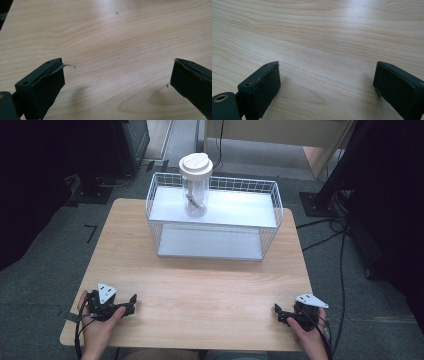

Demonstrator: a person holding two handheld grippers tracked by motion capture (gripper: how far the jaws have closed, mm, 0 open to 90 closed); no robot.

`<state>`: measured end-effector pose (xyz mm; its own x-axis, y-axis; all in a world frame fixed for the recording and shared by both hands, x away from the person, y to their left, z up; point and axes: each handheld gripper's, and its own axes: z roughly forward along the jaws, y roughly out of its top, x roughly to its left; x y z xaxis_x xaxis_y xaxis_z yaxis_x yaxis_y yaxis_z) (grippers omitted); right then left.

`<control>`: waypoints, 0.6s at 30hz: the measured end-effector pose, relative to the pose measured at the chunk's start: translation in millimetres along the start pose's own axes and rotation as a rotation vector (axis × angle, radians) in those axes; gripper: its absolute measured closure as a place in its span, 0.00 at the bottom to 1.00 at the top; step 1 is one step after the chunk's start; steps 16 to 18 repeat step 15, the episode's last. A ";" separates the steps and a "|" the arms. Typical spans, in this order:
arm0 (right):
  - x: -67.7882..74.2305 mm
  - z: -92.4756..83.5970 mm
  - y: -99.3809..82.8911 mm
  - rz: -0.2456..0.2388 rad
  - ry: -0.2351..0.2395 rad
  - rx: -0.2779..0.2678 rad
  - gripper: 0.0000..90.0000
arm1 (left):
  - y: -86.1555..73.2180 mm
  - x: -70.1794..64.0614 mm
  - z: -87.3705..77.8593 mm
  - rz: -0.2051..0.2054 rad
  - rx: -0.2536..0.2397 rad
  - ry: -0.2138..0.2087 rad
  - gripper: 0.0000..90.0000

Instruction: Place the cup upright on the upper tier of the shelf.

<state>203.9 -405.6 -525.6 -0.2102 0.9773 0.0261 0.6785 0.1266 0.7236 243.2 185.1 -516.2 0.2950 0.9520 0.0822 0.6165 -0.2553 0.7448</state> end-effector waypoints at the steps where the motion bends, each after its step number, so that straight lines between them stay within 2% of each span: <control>1: 0.0 0.0 0.0 0.000 -0.001 0.000 0.08 | -0.4 0.3 0.1 -0.003 0.007 0.002 0.00; 3: 0.1 0.0 0.0 0.000 -0.001 0.000 0.08 | -1.0 0.9 0.3 0.004 0.021 0.006 0.00; 4: 0.1 0.0 0.0 -0.001 -0.001 0.000 0.08 | -0.9 0.0 2.0 0.013 0.048 0.024 0.00; 6: 0.1 0.0 0.0 -0.001 -0.001 0.000 0.08 | -0.2 0.6 3.2 0.005 0.057 0.014 0.00; 8: 0.1 0.0 0.0 -0.001 -0.001 0.000 0.08 | 0.4 2.7 4.4 -0.013 0.070 -0.013 0.00; 10: 0.8 -0.2 0.0 0.014 -0.012 0.002 0.08 | 1.2 6.4 6.6 -0.037 0.089 -0.062 0.00; 15: 8.0 0.7 0.6 0.050 -0.053 0.001 0.08 | 2.6 5.8 8.0 -0.040 0.090 -0.057 0.00; 18: 8.0 0.7 0.6 0.050 -0.053 0.001 0.08 | 2.6 5.8 8.0 -0.040 0.090 -0.057 0.00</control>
